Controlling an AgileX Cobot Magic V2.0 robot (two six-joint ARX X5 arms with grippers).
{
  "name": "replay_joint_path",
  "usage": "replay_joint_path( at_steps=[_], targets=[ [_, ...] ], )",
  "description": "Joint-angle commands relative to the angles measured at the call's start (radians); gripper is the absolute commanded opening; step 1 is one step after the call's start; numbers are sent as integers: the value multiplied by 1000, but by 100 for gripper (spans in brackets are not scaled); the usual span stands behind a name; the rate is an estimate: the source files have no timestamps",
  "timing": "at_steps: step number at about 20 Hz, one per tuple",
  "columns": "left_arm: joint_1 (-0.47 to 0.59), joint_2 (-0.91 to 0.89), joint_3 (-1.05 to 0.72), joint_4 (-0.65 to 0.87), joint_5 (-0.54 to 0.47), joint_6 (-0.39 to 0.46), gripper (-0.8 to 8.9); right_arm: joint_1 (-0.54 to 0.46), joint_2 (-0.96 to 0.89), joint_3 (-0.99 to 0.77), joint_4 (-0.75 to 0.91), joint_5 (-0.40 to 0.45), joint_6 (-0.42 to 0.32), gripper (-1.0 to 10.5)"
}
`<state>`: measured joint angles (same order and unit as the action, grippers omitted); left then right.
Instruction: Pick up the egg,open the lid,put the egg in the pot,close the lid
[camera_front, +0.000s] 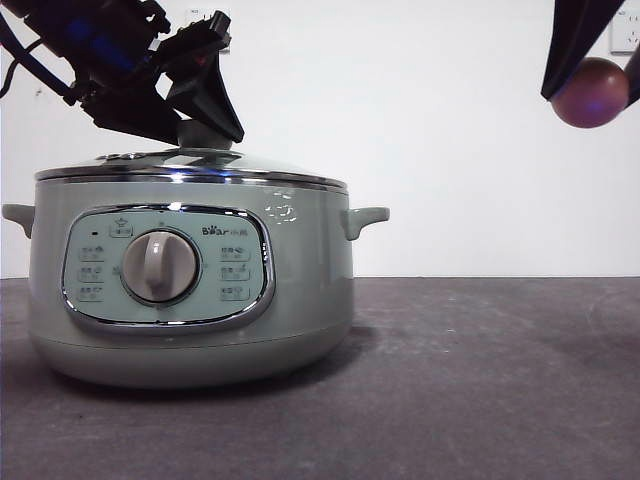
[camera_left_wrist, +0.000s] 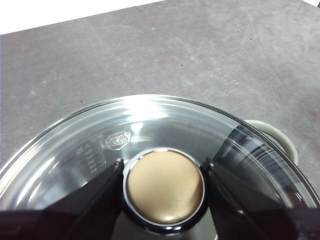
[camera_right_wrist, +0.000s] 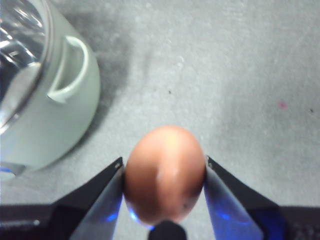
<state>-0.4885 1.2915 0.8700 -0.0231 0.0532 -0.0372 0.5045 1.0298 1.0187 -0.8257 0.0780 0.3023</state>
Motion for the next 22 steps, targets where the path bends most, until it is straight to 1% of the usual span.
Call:
replay_joint_path(
  at_steps=[1,2,3,6,8,11,13,17,19,22],
  targets=[
    [-2,-36,32,-8,-29,16,-8,1,0,0,55,-52,-16,-12],
    [-2,-53,50,-17,-29,16,-8,1,0,2,87,-106,-32,-12],
    [-2,-72,70,-27,-29,16,-8,1,0,3,121,-153,-33,-12],
    [-2,-135,148,-85,-29,16,-8,12,27,37,174,-238,-35,-12],
    [-2,-187,198,-140,-36,24,-8,47,82,95,173,-238,-58,-12],
    [-2,-278,261,-231,-110,41,-8,107,211,214,173,-238,-102,-12],
    [-2,-351,295,-296,-151,43,-8,156,327,309,172,-237,-134,-12],
    [-2,-495,348,-408,-248,57,-8,220,573,520,133,-237,-209,-12],
    [-2,-571,359,-448,-290,66,-8,243,695,623,106,-234,-247,-12],
    [-2,-671,381,-518,-324,65,-8,267,851,751,61,-228,-290,-12]
  ],
)
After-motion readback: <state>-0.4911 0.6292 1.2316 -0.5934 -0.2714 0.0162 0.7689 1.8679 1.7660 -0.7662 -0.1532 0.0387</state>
